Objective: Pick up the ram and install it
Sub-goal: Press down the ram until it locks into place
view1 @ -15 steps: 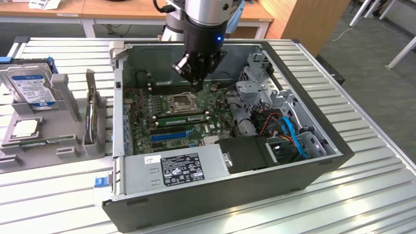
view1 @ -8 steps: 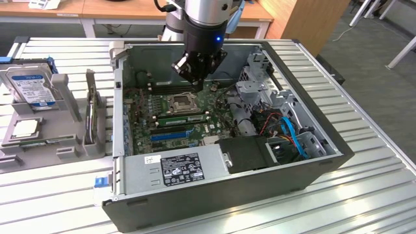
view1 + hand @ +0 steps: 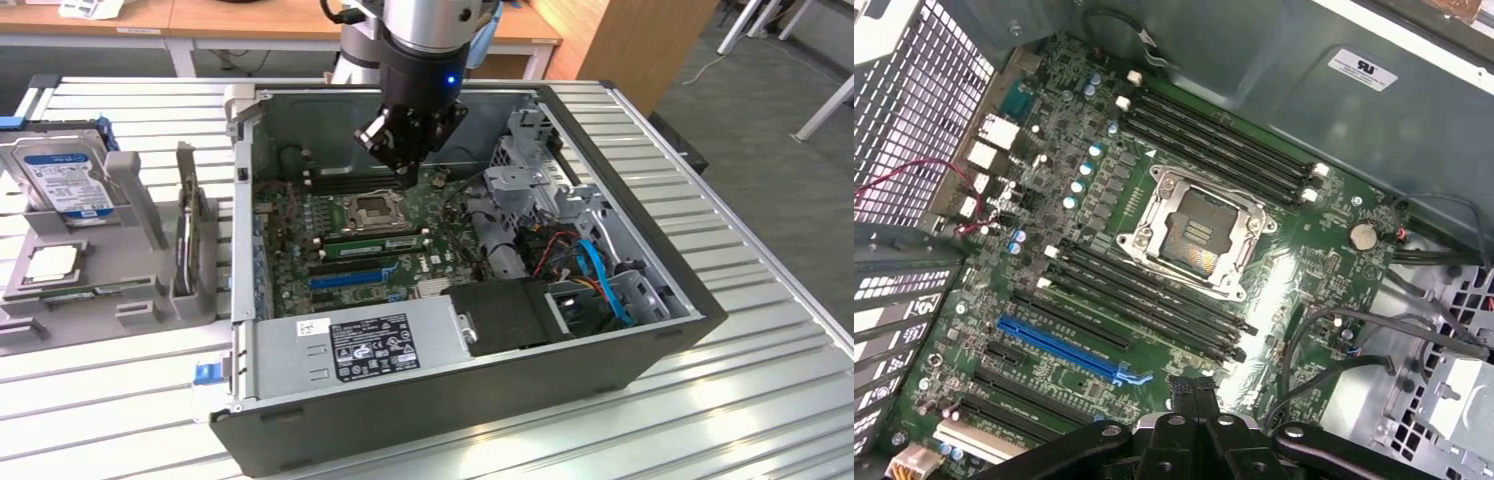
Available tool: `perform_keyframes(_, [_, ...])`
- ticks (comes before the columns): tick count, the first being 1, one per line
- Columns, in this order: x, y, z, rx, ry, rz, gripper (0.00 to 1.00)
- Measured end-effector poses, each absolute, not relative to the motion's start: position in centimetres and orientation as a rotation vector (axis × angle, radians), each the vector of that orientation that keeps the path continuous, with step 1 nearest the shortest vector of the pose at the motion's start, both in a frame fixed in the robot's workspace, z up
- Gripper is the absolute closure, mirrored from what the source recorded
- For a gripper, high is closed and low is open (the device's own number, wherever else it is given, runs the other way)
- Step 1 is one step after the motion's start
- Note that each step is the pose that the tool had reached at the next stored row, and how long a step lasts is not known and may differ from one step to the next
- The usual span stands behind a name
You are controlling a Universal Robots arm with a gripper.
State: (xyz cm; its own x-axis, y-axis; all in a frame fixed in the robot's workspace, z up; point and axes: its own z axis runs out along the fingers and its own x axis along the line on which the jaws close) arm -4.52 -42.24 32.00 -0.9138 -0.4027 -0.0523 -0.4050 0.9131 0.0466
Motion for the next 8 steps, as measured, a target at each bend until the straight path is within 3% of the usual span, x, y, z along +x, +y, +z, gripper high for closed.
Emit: perform_keyframes(8, [-4.52, -42.24, 32.0, -0.641, 3.034, 0.088, 0.9])
